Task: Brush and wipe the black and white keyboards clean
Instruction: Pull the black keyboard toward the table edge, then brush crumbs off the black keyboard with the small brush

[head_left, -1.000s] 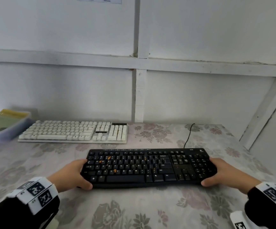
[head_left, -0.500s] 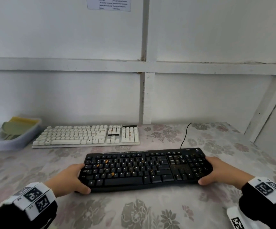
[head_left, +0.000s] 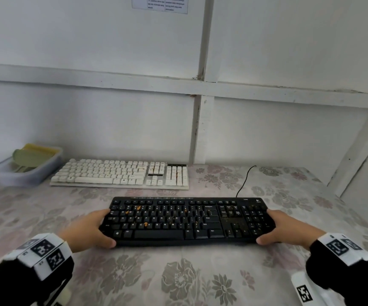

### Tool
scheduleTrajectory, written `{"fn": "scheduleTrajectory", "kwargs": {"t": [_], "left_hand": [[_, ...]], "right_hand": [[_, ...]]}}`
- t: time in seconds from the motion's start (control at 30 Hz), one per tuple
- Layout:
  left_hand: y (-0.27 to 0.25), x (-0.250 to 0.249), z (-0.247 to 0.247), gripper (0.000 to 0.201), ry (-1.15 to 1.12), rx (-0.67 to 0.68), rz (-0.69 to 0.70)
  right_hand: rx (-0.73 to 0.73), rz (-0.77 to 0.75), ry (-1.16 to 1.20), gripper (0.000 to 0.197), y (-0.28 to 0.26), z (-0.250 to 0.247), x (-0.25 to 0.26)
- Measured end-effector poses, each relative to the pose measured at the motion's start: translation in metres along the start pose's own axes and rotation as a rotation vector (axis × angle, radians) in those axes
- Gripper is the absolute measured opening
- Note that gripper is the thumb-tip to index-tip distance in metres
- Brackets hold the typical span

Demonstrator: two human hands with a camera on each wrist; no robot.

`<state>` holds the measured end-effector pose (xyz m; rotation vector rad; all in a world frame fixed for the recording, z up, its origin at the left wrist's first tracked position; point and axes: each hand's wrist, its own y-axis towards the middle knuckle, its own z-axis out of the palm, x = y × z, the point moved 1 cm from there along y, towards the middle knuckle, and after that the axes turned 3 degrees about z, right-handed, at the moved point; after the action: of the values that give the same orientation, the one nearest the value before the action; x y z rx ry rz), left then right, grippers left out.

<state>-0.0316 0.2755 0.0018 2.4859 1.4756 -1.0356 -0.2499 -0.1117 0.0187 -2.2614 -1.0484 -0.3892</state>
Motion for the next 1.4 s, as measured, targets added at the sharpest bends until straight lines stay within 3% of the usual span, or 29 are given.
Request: {"fn": "scheduleTrajectory", "kwargs": {"t": [0.2, 0.3, 0.5, 0.7, 0.93, 1.13, 1.27, 1.4], "left_hand": [[-0.004, -0.005, -0.002, 0.073, 0.039, 0.025, 0.027], [-0.001, -0.007, -0.005, 0.083, 0.103, 0.015, 0.073], [0.000, 0.002, -0.030, 0.071, 0.120, -0.025, 0.192], [0.010, 0.067, -0.094, 0.069, 0.132, -0.067, 0.197], [0.030, 0.163, -0.175, 0.065, 0.055, -0.239, 0.138], [0.064, 0.219, -0.235, 0.068, -0.005, -0.377, 0.050], [0.085, 0.242, -0.250, 0.071, -0.057, -0.335, 0.025], [0.101, 0.257, -0.256, 0.088, -0.080, -0.198, -0.022]], "right_hand": [[-0.078, -0.008, -0.187, 0.082, -0.007, 0.001, 0.025], [-0.090, -0.120, -0.164, 0.075, -0.015, 0.010, 0.061], [-0.053, -0.274, -0.134, 0.084, -0.014, 0.045, 0.147], [0.010, -0.423, -0.146, 0.081, 0.001, 0.106, 0.260], [0.024, -0.518, -0.167, 0.080, 0.033, 0.178, 0.395], [0.059, -0.537, -0.061, 0.062, 0.053, 0.219, 0.484], [0.114, -0.506, 0.020, 0.043, 0.081, 0.251, 0.522], [0.123, -0.454, 0.038, 0.048, 0.116, 0.282, 0.544]]}}
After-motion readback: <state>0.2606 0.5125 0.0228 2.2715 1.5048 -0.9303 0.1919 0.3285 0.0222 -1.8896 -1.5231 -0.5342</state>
